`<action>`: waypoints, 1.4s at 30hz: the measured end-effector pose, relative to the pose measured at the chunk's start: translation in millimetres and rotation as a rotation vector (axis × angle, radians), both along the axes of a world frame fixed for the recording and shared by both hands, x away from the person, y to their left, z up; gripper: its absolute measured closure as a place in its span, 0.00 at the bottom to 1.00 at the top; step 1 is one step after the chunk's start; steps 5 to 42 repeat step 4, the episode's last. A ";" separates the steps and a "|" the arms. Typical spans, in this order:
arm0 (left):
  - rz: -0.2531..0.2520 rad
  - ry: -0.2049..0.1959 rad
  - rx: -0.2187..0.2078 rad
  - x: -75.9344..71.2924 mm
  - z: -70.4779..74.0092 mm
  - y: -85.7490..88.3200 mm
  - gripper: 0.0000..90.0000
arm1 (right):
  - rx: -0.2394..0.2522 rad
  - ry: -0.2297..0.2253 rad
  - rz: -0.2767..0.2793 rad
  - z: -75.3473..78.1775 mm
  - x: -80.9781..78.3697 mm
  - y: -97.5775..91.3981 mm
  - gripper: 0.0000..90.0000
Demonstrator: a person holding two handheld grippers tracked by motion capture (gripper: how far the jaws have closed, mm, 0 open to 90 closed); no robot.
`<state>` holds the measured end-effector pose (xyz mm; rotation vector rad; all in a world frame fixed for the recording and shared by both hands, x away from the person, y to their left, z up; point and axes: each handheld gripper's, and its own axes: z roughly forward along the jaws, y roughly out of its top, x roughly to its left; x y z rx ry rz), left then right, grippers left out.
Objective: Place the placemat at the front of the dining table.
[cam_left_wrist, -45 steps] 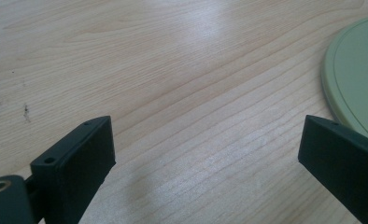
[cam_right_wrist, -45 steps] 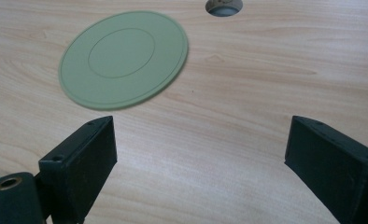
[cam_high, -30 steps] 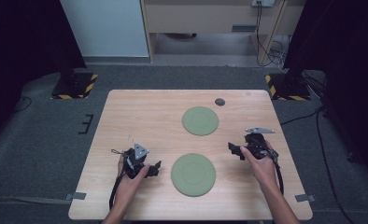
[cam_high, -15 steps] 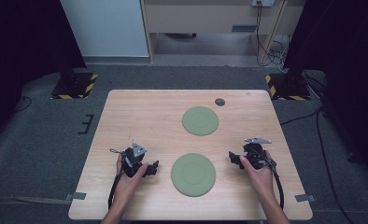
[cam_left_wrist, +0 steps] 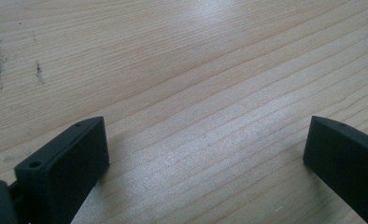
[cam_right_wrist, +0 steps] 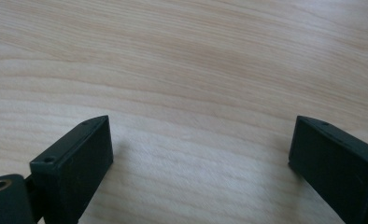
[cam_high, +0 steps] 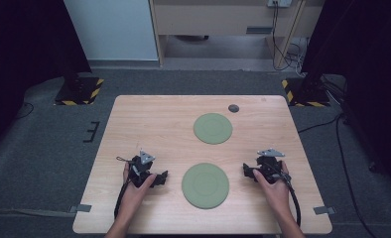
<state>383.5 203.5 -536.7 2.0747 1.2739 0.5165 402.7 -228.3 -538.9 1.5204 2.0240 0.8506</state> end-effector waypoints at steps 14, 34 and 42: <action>0.000 0.000 0.000 0.0 0.0 0.0 0.00 | -0.003 0.011 -0.053 -0.5 -2.9 -4.6 0.00; 0.000 0.000 0.000 0.0 0.0 0.0 0.00 | -0.003 0.011 -0.053 -0.5 -2.9 -4.6 0.00; 0.000 0.000 0.000 0.0 0.0 0.0 0.00 | -0.003 0.011 -0.053 -0.5 -2.9 -4.6 0.00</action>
